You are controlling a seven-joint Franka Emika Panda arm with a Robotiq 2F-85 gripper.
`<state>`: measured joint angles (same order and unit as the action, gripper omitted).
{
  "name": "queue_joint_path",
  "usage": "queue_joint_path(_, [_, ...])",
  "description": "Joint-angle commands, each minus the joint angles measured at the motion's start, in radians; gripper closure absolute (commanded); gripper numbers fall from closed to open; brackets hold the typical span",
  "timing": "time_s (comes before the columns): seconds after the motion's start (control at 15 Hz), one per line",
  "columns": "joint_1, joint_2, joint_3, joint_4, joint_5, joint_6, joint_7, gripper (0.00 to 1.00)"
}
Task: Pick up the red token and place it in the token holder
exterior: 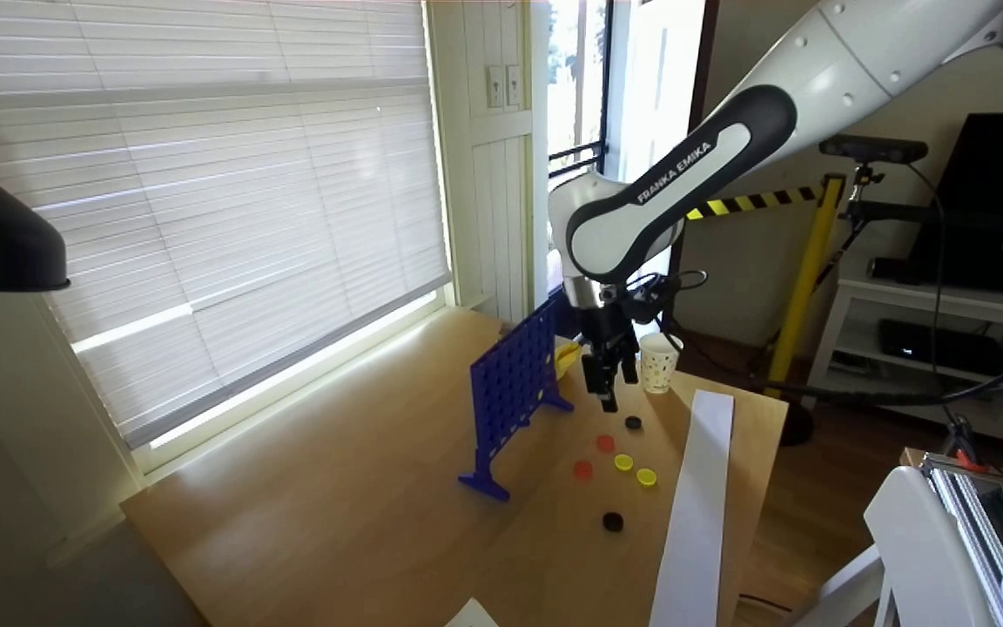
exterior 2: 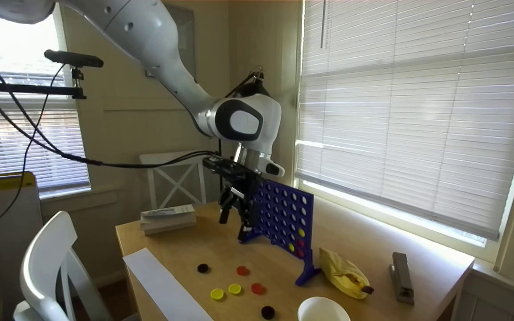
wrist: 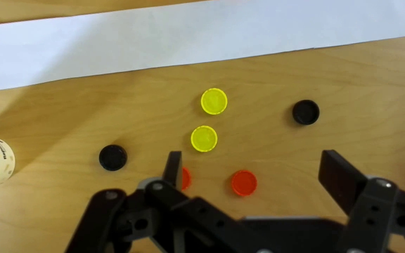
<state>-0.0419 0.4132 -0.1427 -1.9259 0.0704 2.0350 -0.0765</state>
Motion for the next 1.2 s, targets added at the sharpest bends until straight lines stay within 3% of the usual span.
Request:
queue_joint_path(0.0, [-0.028,0.011,0.029,0.012,-0.013,-0.001,0.009,0.0])
queue_joint_path(0.27, [-0.032,0.015,0.029,0.027,-0.012,-0.002,0.009,0.0])
queue_joint_path(0.67, [-0.013,0.124,0.068,0.033,-0.017,0.103,0.035,0.0])
queue_joint_path(1.13, [0.031,0.233,0.046,-0.019,-0.076,0.463,0.139,0.0])
